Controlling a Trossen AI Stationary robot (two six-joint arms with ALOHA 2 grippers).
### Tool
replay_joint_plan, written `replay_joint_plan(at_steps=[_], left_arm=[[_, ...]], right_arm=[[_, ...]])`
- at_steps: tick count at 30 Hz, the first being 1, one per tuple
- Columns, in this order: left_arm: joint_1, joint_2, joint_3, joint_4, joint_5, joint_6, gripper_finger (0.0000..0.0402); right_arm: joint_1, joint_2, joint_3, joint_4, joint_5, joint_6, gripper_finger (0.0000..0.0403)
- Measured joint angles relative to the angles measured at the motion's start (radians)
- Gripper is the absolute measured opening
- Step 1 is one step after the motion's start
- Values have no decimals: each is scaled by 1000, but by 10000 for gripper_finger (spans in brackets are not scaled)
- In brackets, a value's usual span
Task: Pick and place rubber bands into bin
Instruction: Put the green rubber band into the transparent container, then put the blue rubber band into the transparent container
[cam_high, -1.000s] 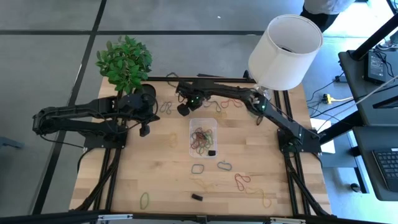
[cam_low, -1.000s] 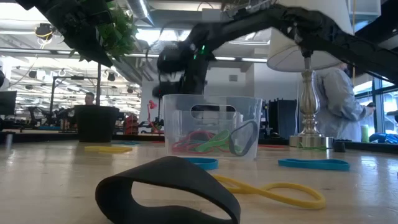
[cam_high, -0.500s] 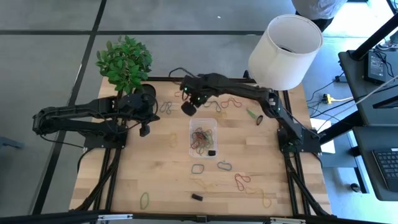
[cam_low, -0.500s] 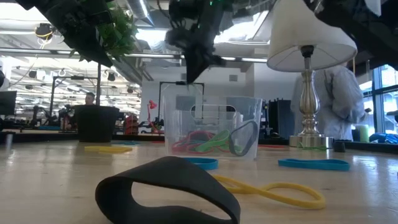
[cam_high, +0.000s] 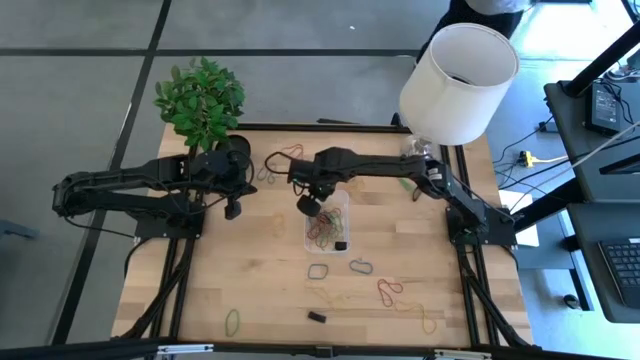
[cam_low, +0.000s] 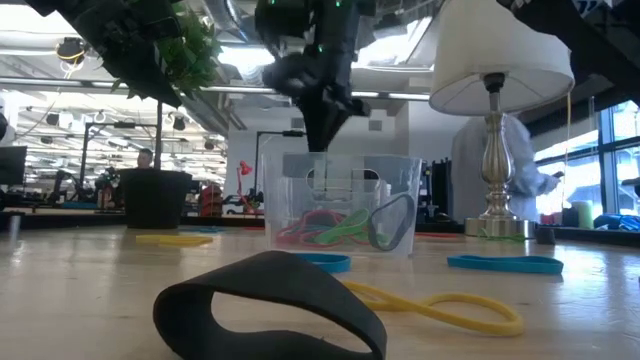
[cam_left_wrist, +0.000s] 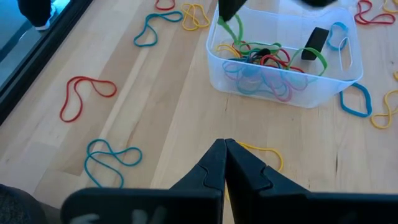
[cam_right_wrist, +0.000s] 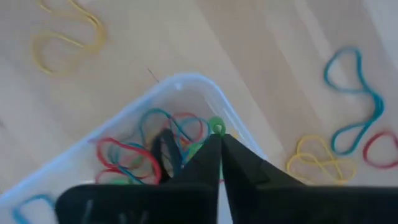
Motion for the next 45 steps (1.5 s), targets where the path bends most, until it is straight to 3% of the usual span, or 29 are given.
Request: replay_joint_plan(at_steps=[15, 19, 23, 27, 32, 40, 45], left_arm=[[0, 0, 0, 0, -2, 1, 3], [0, 8, 0, 15, -15, 1, 3], [0, 48, 0, 34, -22, 1, 3], [0, 113, 1, 56, -8, 1, 3], [-10, 211, 38, 58, -16, 9, 3], [9, 397, 124, 57, -92, 75, 9], [53, 550, 197, 56, -91, 97, 48]], right_arm=[[0, -5, -42, -32, -10, 22, 144], [0, -59, -42, -44, -8, -39, 152], [0, -150, -77, -37, -3, -76, 134], [-12, -309, -266, 44, -2, -48, 107], [-10, -582, -621, 221, -6, 144, 76], [113, -998, -1083, 446, 9, 504, 47], [222, -1156, -1278, 539, 8, 680, 45]])
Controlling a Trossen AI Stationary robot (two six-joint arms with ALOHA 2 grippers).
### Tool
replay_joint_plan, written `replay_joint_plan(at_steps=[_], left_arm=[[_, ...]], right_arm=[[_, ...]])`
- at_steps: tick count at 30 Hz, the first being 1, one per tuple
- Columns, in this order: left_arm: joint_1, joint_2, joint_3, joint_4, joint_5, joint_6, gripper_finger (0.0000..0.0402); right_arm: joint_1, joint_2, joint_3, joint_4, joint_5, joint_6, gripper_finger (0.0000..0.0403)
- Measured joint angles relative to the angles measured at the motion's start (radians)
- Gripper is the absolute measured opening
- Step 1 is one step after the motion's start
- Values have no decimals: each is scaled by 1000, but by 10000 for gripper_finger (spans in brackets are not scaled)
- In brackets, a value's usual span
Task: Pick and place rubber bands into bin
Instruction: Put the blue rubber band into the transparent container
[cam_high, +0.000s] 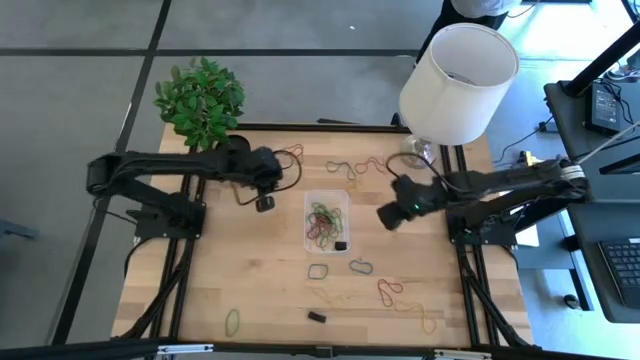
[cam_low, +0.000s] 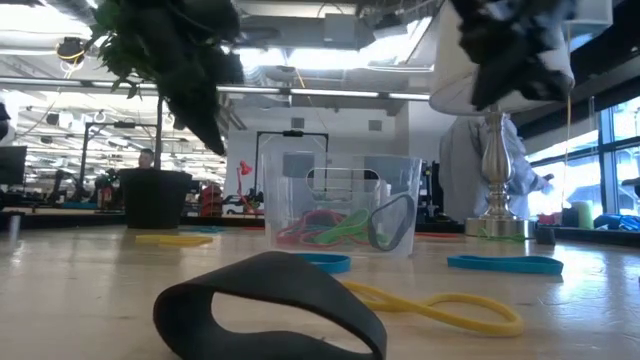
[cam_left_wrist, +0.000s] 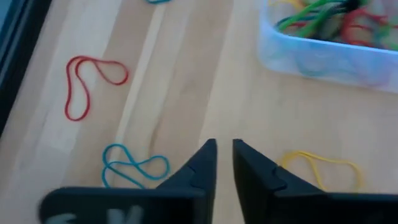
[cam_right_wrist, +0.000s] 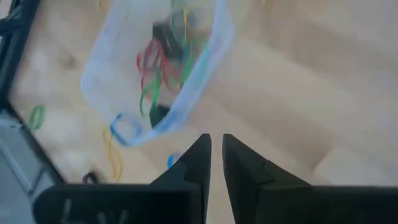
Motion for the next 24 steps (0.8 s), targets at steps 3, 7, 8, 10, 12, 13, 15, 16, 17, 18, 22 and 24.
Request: replay_joint_plan(at_steps=[3, 7, 8, 10, 12, 13, 15, 16, 17, 18, 22, 24], left_arm=[[36, 104, 47, -10, 0, -8, 84], [89, 250, 114, -22, -13, -81, 130], [102, 284, 131, -39, -15, -90, 139], [127, 352, 169, -81, -15, -96, 153], [152, 411, 205, -134, -8, -98, 162], [162, 438, 221, -159, -8, -106, 164], [182, 484, 244, -192, -8, -127, 166], [190, 504, 251, -205, -7, -139, 166], [198, 520, 253, -213, -8, -152, 166], [204, 533, 254, -216, -7, -162, 165], [222, 572, 257, -221, 17, -179, 160], [225, 580, 260, -222, 27, -177, 156]], right_arm=[[57, -53, -85, 41, 9, 107, 45], [107, -73, -156, 79, 26, 220, 45], [116, -72, -165, 86, 27, 239, 45], [129, -72, -179, 96, 27, 254, 45], [136, -72, -184, 113, 29, 263, 45], [138, -72, -184, 117, 34, 265, 45], [138, -72, -184, 125, 40, 264, 45], [138, -72, -184, 133, 43, 259, 45], [137, -72, -184, 144, 44, 249, 45], [137, -72, -184, 148, 45, 246, 45], [137, -72, -184, 157, 46, 243, 45], [137, -72, -184, 157, 46, 243, 45]])
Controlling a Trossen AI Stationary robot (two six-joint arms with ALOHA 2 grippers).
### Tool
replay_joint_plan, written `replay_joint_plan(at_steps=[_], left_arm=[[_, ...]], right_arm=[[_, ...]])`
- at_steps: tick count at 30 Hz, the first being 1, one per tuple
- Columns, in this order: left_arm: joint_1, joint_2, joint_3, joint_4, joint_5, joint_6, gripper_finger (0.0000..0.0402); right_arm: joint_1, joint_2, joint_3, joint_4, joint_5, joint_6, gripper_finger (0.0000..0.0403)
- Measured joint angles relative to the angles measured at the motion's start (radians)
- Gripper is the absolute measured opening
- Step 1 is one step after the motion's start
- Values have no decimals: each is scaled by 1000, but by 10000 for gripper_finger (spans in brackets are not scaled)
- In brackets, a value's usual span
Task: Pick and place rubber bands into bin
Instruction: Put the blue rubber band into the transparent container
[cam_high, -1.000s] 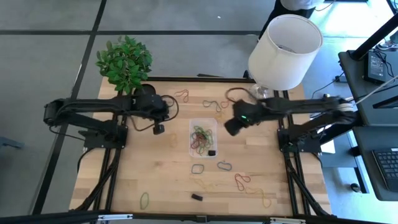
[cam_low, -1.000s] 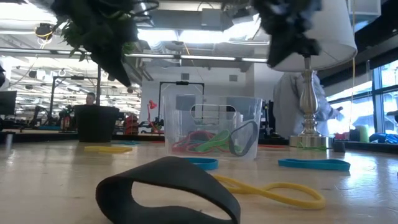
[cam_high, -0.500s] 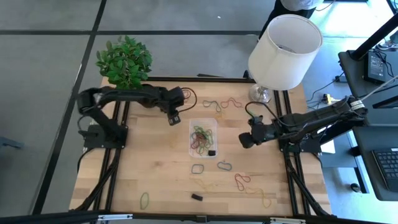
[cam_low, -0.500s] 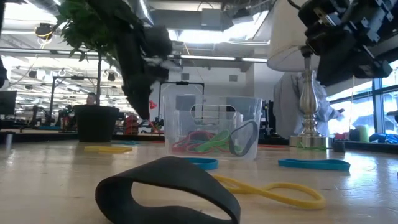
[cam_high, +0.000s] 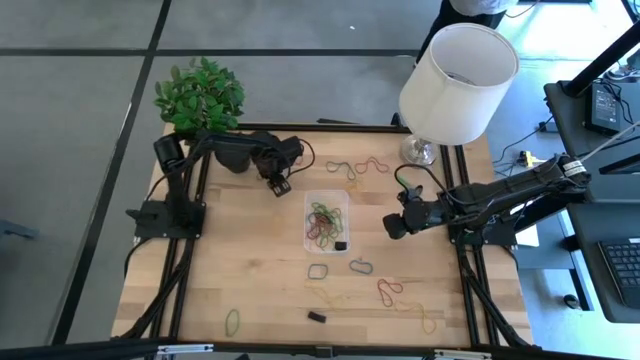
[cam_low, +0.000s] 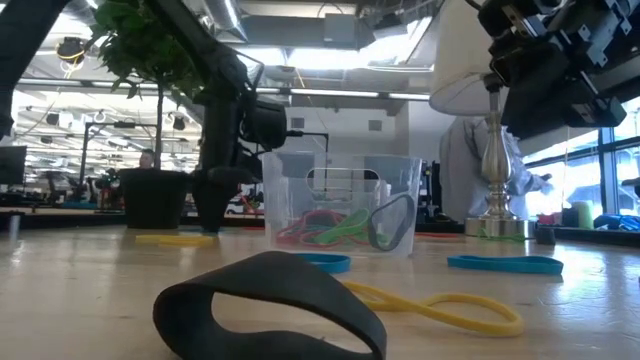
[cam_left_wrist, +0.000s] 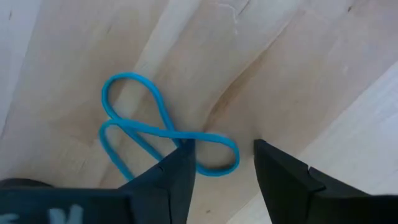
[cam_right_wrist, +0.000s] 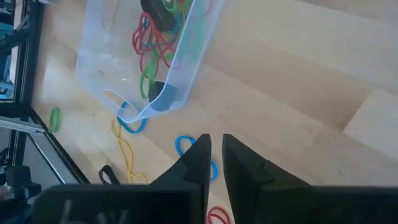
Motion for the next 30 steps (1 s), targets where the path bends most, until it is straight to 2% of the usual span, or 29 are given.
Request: replay_joint_plan(at_steps=[5, 12, 16, 19, 25, 30], left_arm=[[0, 12, 0, -2, 7, 0, 122], [-5, 14, -2, -3, 16, -33, 12], [-23, 9, 15, -23, 13, -4, 3], [-58, 8, 68, -122, 15, -8, 2], [-140, -3, 254, -229, -25, -50, 2], [-244, -5, 431, -278, -74, -78, 2]], right_arm=[[0, 0, 0, 0, 27, -2, 45], [0, 0, 0, -13, 32, -37, 45], [0, 0, 1, 1, 18, -71, 45], [9, 0, 1, -8, 14, -175, 45], [64, 0, 1, -85, -28, -312, 8], [114, -1, 2, -141, -30, -367, 7]])
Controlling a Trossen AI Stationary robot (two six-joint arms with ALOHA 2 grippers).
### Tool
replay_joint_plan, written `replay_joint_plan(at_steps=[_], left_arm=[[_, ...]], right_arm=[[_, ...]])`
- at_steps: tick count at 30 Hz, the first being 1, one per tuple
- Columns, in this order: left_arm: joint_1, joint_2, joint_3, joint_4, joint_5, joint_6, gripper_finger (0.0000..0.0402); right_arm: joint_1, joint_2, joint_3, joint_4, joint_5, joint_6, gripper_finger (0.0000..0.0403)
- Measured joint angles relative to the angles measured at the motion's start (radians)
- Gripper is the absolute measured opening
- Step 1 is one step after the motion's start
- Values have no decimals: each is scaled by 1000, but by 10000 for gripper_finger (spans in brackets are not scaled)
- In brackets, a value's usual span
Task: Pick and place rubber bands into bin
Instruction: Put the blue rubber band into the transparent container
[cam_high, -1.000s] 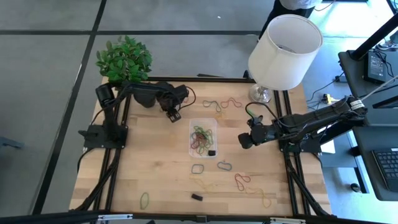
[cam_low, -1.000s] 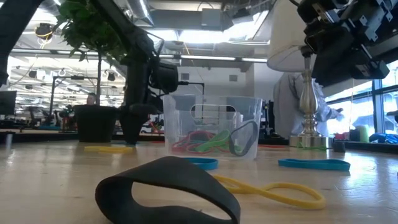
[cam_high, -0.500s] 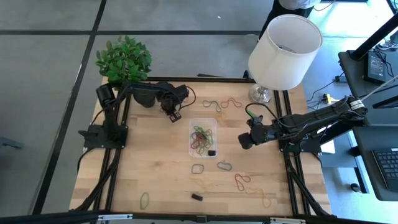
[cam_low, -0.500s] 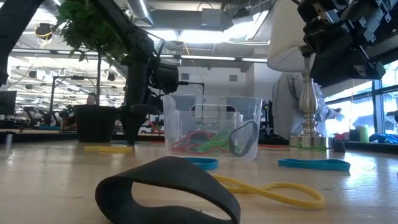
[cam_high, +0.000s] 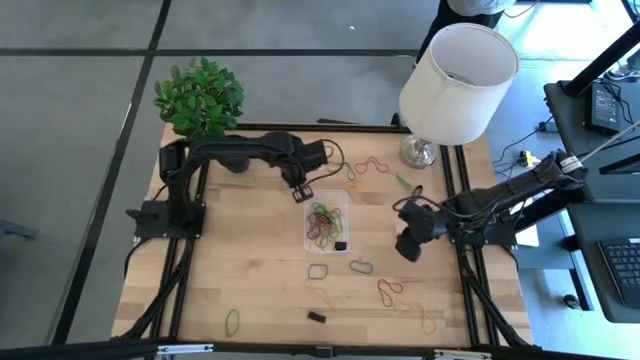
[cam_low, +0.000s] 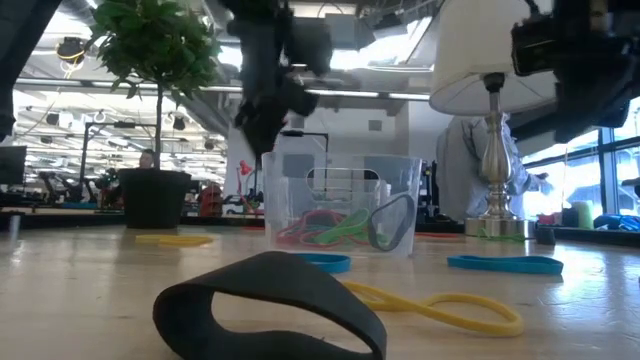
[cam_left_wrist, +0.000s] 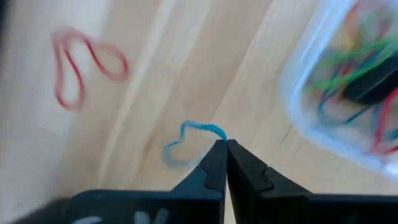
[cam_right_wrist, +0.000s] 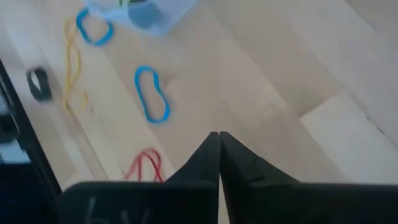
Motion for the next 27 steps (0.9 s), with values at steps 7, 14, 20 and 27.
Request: replay_joint_plan(at_steps=[7, 14, 20, 27], left_arm=[[-139, 0, 217, -18, -96, -84, 2], [-248, -1, 333, 45, -152, -171, 2], [-326, 20, 338, 189, -156, -202, 2], [-333, 123, 336, 207, -162, -218, 2]], right_arm=[[46, -2, -2, -34, 0, -57, 6], [75, -3, -68, -20, 0, -51, 3], [100, -2, -138, 88, -44, 4, 6], [143, -3, -163, 227, -53, 23, 6]])
